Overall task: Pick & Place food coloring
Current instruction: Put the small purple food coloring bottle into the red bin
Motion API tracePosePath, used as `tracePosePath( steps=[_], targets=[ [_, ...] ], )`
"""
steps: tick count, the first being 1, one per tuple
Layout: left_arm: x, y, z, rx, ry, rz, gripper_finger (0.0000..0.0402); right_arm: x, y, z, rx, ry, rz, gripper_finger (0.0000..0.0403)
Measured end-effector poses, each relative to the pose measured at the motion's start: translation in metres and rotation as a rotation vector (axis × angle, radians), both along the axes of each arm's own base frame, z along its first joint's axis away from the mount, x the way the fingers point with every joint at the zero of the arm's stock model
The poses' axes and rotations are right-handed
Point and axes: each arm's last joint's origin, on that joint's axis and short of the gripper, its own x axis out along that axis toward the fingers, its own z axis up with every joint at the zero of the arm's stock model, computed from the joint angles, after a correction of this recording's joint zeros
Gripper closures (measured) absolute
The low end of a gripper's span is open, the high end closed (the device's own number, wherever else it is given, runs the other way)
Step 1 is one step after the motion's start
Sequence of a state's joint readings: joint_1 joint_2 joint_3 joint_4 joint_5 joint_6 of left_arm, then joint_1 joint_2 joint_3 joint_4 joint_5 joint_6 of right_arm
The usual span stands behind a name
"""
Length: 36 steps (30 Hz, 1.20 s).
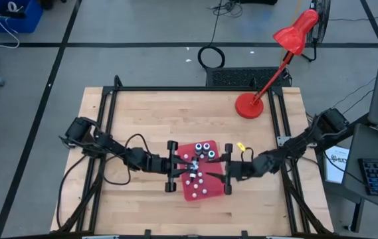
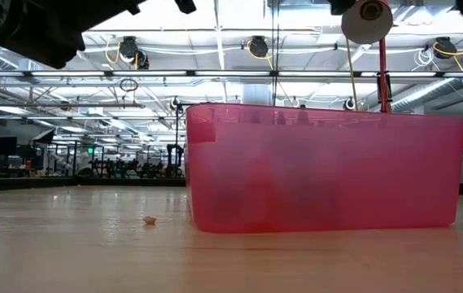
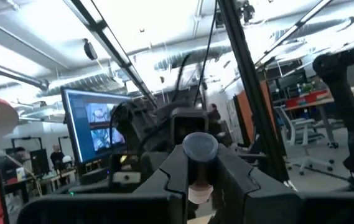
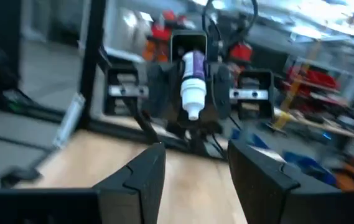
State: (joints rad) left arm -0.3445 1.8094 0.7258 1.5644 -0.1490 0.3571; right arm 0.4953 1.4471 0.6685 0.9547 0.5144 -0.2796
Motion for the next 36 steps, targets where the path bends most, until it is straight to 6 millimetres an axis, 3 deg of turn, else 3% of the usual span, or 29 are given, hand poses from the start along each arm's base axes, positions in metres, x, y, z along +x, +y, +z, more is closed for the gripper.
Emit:
tracePosePath(
  steps=[6,15,25,36],
  targets=[
    [0.001,0.001,0.001,-0.003,0.001,0.002,0.0354,0.009,-0.022,0.001,0.095,-0.066,0.155,0.0243],
    [0.002,0.004,0.000,-0.001,0.018,0.008,0.0354,0.024,-0.035,-0.010,0.099,-0.176,0.150,0.0243],
    [0.004,0.007,-0.001,-0.017,0.027,-0.009,0.0354,0.046,-0.035,-0.016,0.087,-0.175,0.176,0.0243],
    [0.004,0.005,-0.003,-0.020,0.043,-0.019,0.0354,0.046,-0.033,-0.014,0.078,-0.179,0.179,0.0244]
  ],
)
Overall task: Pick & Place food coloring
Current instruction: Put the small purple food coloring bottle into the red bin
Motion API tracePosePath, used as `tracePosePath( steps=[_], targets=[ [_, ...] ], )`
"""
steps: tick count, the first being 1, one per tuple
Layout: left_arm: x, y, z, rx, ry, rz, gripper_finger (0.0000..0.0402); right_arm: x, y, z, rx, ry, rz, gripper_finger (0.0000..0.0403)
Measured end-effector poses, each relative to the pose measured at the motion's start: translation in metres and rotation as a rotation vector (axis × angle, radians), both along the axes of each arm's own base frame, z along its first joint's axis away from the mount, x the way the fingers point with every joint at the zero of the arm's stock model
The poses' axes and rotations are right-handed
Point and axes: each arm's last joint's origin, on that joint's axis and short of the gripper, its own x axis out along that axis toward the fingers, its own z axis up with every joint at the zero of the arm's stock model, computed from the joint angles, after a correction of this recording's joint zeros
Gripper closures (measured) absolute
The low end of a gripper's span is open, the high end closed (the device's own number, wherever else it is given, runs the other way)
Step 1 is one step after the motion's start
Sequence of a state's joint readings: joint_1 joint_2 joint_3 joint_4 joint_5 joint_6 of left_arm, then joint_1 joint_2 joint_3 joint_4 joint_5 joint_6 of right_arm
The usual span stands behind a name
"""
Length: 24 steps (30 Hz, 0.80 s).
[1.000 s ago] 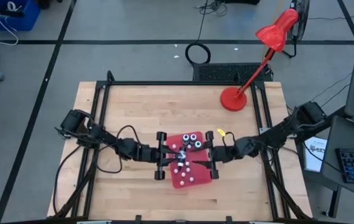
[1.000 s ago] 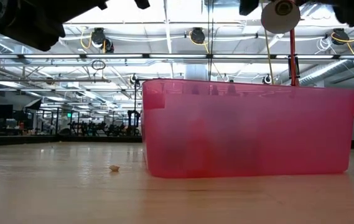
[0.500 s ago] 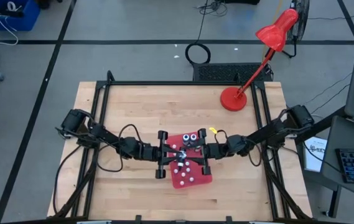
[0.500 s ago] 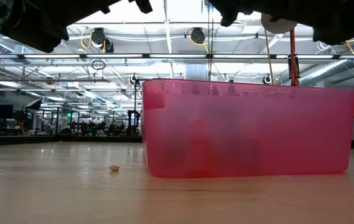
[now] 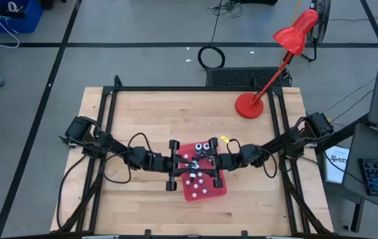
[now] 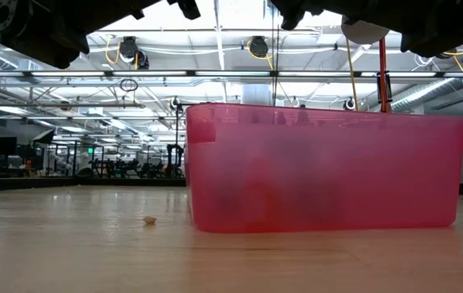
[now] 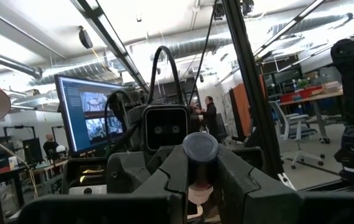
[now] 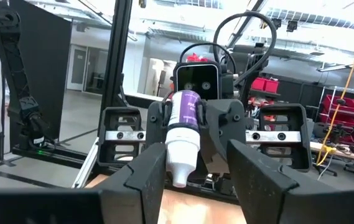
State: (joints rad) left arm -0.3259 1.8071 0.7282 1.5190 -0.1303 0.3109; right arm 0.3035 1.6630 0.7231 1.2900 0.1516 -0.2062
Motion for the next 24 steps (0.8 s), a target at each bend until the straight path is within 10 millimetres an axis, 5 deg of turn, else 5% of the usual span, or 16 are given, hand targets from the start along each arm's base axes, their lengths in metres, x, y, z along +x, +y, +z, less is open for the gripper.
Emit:
tracePosePath(
  steps=[6,13,19,24],
  targets=[
    [0.000,-0.001,0.000,0.000,0.001,-0.003,0.0354,0.000,0.001,-0.001,-0.018,0.005,0.001,0.0277],
    [0.000,-0.001,0.000,0.003,0.000,-0.002,0.0354,-0.002,0.006,-0.001,-0.087,0.001,-0.005,0.0367],
    [0.001,-0.003,-0.004,0.011,0.045,-0.012,0.0353,-0.005,0.014,-0.004,-0.154,0.061,0.006,0.0367],
    [0.002,-0.004,-0.009,-0.055,0.096,-0.040,0.0298,-0.016,0.020,0.004,-0.208,0.221,-0.040,0.0367]
  ],
)
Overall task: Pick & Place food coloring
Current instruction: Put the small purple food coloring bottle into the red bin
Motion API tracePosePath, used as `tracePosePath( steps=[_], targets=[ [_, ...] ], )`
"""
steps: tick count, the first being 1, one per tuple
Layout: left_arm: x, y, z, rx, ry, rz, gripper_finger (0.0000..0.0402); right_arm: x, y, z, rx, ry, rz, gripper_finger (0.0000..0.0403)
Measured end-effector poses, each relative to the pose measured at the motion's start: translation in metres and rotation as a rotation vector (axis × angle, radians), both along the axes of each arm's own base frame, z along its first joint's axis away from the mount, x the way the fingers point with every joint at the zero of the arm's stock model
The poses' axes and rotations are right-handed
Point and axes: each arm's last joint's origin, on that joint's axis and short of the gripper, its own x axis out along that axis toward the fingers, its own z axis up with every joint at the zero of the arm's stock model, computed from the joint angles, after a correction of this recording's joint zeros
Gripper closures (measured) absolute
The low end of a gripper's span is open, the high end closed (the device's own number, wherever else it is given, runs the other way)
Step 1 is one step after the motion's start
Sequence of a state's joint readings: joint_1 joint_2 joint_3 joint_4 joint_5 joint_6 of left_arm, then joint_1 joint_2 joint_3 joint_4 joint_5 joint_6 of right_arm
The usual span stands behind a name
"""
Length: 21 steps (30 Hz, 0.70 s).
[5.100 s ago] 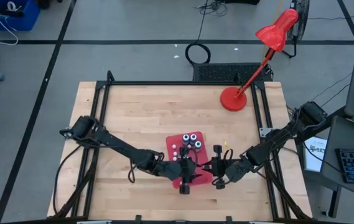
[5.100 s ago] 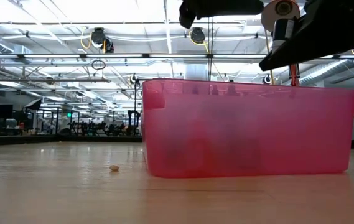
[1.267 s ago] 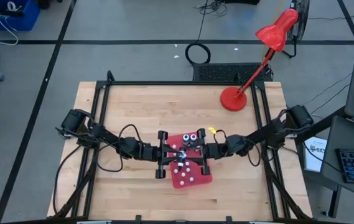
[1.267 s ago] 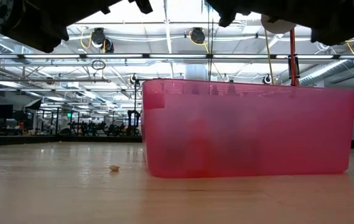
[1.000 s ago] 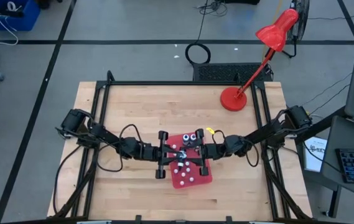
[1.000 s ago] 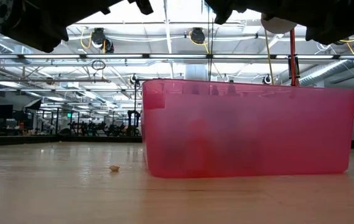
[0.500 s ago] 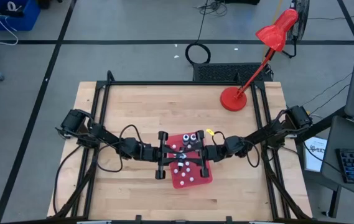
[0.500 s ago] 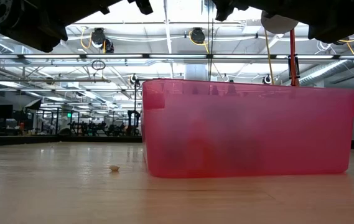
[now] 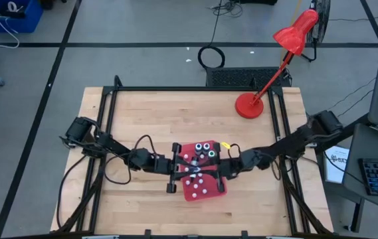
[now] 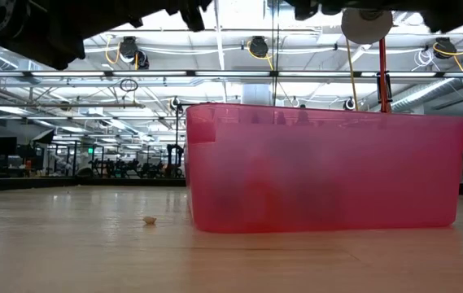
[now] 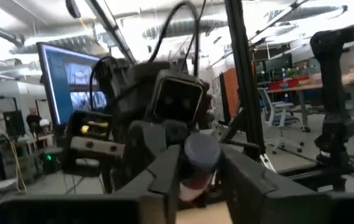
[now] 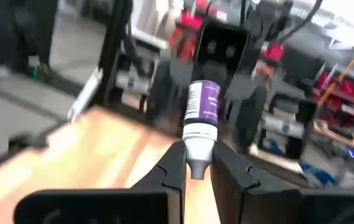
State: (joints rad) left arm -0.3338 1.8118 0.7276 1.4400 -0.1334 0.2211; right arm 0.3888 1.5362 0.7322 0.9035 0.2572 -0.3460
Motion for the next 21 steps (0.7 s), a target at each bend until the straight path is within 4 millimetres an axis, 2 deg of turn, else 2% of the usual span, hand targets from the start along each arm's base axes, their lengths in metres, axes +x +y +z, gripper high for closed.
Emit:
tracePosePath(
  steps=[6,8,13,17,21],
  targets=[
    [-0.001,0.000,0.004,-0.041,-0.018,-0.005,0.0240,-0.029,0.013,0.012,-0.059,0.139,-0.029,0.0367],
    [-0.001,0.000,0.003,-0.056,-0.009,0.006,0.0233,-0.039,0.017,0.017,-0.065,0.160,-0.052,0.0367],
    [0.003,0.004,-0.005,-0.231,0.098,0.096,0.0229,-0.059,0.020,0.022,-0.066,0.238,-0.114,0.0367],
    [0.017,-0.001,-0.007,-0.178,0.242,0.125,0.0228,-0.067,0.013,0.019,-0.041,0.335,-0.170,0.0367],
    [0.039,-0.009,0.003,-0.103,0.392,0.154,0.0227,-0.064,0.009,0.024,-0.015,0.477,-0.229,0.0367]
  ],
)
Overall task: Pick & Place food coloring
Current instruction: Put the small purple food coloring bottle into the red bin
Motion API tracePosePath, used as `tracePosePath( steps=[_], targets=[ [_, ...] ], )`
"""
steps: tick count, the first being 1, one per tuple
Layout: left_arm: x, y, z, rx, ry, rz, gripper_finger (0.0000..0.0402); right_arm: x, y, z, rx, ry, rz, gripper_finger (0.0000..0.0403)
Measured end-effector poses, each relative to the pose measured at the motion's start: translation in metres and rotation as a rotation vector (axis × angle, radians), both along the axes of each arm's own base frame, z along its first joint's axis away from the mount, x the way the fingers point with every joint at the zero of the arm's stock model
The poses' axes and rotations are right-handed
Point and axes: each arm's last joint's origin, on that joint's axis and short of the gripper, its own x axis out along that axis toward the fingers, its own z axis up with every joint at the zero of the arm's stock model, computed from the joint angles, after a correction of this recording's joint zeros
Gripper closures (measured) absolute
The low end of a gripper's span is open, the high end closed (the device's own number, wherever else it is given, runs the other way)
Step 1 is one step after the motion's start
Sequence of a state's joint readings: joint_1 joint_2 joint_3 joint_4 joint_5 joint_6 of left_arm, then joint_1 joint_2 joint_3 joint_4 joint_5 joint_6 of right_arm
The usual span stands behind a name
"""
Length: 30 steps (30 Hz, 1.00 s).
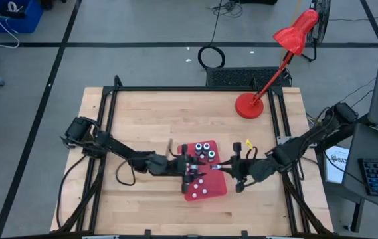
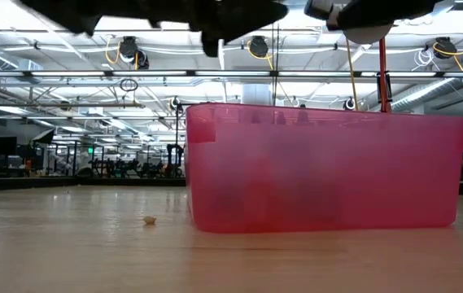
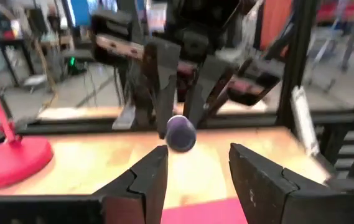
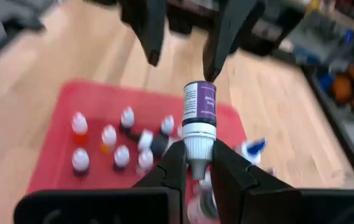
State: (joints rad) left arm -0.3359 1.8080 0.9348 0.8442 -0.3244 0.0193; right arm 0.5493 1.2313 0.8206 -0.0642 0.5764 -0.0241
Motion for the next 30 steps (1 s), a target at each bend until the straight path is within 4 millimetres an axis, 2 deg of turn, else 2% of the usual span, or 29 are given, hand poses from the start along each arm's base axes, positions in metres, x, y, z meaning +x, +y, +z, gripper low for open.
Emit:
tracePosePath(
  steps=[5,11,15,20,26,30],
  targets=[
    [0.019,-0.007,0.020,0.026,0.162,0.012,0.0227,0.004,0.001,0.004,-0.010,0.139,-0.051,0.0367],
    [0.026,-0.011,0.034,0.024,0.318,0.029,0.0227,0.003,0.002,-0.001,-0.003,0.206,-0.079,0.0367],
    [0.026,-0.011,0.034,-0.003,0.318,0.037,0.0227,0.003,0.004,0.000,0.030,0.199,-0.063,0.0367],
    [0.033,-0.005,0.021,-0.001,0.348,0.061,0.0227,0.005,0.006,0.003,0.034,0.170,-0.043,0.0367],
    [0.046,0.006,0.010,-0.025,0.306,0.087,0.0227,0.005,0.007,0.003,0.033,0.166,-0.041,0.0367],
    [0.048,0.010,0.010,-0.032,0.290,0.084,0.0227,0.006,0.007,0.002,0.030,0.165,-0.044,0.0367]
  ],
)
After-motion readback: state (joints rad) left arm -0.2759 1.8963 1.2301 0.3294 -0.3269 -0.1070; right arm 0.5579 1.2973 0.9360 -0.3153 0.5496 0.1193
